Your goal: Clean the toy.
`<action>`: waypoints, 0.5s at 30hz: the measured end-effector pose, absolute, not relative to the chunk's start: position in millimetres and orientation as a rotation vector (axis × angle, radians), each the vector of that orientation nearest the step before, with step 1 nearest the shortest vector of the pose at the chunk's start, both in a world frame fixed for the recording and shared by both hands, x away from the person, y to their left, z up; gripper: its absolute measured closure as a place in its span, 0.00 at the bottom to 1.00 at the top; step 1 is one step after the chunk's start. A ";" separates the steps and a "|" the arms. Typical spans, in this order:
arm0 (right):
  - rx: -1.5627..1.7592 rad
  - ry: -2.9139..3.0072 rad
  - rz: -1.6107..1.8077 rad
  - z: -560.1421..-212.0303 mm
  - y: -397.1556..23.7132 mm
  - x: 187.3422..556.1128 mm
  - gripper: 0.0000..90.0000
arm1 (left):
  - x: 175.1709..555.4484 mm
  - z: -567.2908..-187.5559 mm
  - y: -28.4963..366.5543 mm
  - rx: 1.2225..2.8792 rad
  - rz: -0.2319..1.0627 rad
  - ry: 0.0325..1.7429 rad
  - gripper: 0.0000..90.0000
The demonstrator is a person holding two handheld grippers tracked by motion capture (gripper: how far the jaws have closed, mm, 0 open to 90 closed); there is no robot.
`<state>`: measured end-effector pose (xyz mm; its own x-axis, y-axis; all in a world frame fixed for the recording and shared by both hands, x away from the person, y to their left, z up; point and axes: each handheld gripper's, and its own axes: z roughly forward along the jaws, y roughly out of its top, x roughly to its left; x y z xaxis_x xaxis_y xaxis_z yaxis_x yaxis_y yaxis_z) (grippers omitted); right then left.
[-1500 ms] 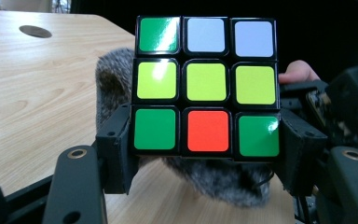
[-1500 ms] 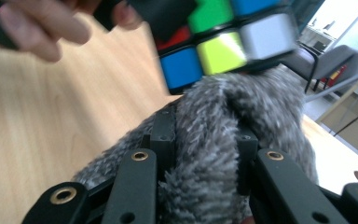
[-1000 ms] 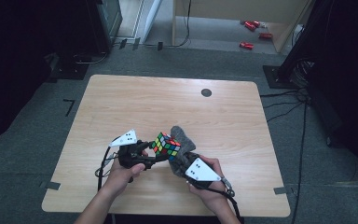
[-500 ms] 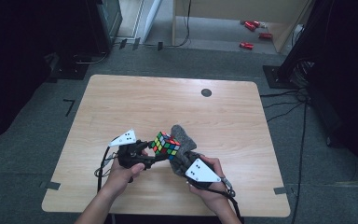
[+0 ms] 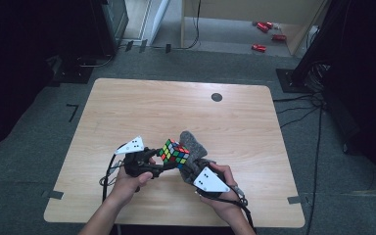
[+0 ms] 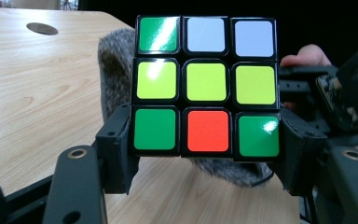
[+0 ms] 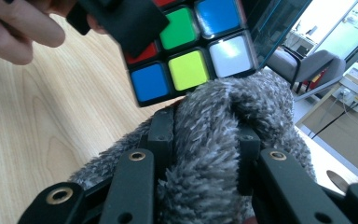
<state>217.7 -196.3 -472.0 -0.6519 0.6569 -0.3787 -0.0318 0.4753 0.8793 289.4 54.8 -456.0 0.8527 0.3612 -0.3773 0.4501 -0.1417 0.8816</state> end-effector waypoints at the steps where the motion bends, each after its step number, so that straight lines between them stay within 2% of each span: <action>1: 0.516 2.001 1.213 -472.3 -196.6 217.6 0.77 | 289.3 -455.8 54.4 1.752 -0.087 0.624 0.39; 8: 0.415 2.074 1.169 -479.5 -184.5 212.9 0.76 | 291.0 -455.4 57.0 1.722 -0.108 0.643 0.39; 15: 0.488 2.021 1.197 -472.0 -196.4 217.1 0.76 | 289.5 -457.0 52.9 1.744 -0.109 0.634 0.39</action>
<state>217.1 -196.4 -472.0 -0.6648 0.6351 -0.3932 -0.0393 0.4959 0.8675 289.5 52.9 -457.0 0.8464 0.3544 -0.3975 0.4668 -0.1346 0.8740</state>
